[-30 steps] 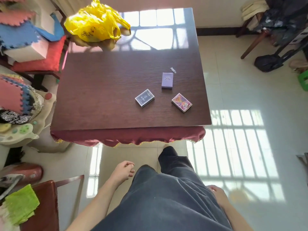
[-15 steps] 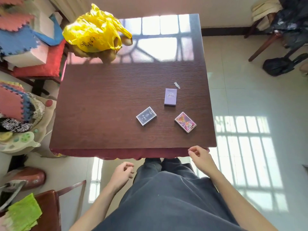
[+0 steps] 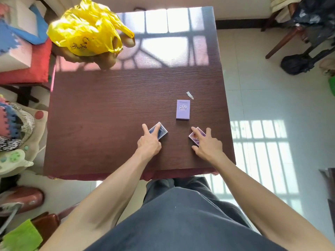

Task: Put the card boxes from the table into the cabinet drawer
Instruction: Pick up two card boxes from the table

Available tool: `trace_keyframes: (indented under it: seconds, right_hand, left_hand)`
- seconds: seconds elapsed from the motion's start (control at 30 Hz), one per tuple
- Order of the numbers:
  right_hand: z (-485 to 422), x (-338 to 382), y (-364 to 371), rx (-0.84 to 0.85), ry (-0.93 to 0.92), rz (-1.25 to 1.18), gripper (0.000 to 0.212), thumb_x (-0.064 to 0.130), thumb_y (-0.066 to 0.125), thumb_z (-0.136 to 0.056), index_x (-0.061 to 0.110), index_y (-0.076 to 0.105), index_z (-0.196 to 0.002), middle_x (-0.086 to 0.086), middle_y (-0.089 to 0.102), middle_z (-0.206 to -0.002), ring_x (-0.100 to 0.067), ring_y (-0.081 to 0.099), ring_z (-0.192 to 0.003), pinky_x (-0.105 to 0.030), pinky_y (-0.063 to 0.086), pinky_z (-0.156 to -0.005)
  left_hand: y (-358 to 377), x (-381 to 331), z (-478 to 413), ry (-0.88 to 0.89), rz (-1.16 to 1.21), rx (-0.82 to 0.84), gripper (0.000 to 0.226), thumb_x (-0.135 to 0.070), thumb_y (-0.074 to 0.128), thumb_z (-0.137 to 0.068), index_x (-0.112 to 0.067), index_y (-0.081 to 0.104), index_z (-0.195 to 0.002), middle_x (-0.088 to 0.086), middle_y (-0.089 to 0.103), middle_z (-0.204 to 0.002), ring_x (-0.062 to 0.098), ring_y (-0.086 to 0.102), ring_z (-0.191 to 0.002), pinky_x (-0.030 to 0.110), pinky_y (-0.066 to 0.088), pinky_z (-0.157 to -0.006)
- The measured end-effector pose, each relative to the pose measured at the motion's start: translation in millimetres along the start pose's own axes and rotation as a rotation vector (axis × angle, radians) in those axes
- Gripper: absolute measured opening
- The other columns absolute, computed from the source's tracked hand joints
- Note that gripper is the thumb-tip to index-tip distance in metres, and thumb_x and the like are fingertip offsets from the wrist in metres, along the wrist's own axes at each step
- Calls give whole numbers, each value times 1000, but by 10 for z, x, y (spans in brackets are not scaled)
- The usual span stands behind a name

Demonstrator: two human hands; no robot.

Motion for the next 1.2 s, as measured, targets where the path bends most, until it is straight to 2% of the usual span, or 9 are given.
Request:
trace_keyframes:
  seconds: [0.17,0.27,0.43,0.67,0.77,0.87,0.97,1.07,1.2]
  right_hand:
    - [-95,36,-2,-17,-17,45,70,44,53,-99,49,14,-156,-13,25,-154,-42,69,-95,-39,50,-75]
    - [-105,41,17,-28,-12,47,67,42,54,-99,47,18,-155,-13,28,-150,-42,68,-94,-37,44,-70]
    - [-82,20,79,-50,10,-75,62,35,59,-98,48,27,-149,-13,34,-141,-45,61,-103,-42,49,-78]
    - [9,-32,56,-79,-8,-222,56,34,58,-97,50,31,-143,-11,38,-131,-43,61,-97,-48,52,-85]
    - [99,-113,78,-83,-15,-435,55,41,58,-95,57,30,-140,-6,40,-122,-38,64,-91,-47,53,-87]
    - [270,-230,165,-92,4,-762,60,48,60,-93,66,28,-140,-2,44,-117,-22,62,-95,-42,48,-90]
    - [551,-366,308,-95,28,-995,63,47,63,-93,68,28,-141,1,50,-118,-3,58,-103,-29,46,-90]
    - [856,-514,511,-59,78,-1170,60,42,64,-97,58,34,-145,2,56,-128,-6,61,-111,-24,52,-85]
    - [1357,-613,851,-52,242,-1447,51,32,68,-96,50,46,-139,-7,62,-125,-13,63,-112,-29,62,-78]
  left_hand:
    - [34,-119,-162,88,-128,22,81,-13,53,-87,-50,14,-148,17,-4,-159,43,61,-101,45,51,-86]
    - [60,-133,-183,106,-174,22,73,-14,55,-87,-45,23,-145,18,5,-156,43,61,-103,46,54,-83]
    - [73,-123,-149,138,-174,-57,65,-13,57,-86,-38,32,-140,14,32,-133,39,64,-93,44,54,-74]
    - [97,-52,-119,140,-109,-122,64,-8,51,-85,-42,36,-137,11,40,-115,39,66,-79,44,50,-72]
    - [88,13,-15,131,34,-118,61,-19,54,-85,-50,34,-134,8,43,-113,42,65,-82,46,51,-80]
    - [105,134,109,118,261,-26,62,-32,61,-84,-56,31,-133,3,47,-111,38,64,-93,46,50,-91]
    - [172,260,284,74,731,189,66,-25,70,-85,-54,37,-133,7,59,-115,31,72,-85,48,61,-79]
    - [281,378,509,21,951,318,64,-22,71,-87,-56,40,-131,13,60,-119,30,77,-80,40,63,-67]
    - [456,589,739,-23,1049,440,59,-24,73,-86,-60,46,-124,9,58,-123,38,75,-88,42,62,-73]
Point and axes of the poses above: each hand's wrist, its own z-axis away from the middle knuckle, its own y-axis out of the palm, x = y × z, the point moved 1 cm from there along -z, towards the middle knuckle
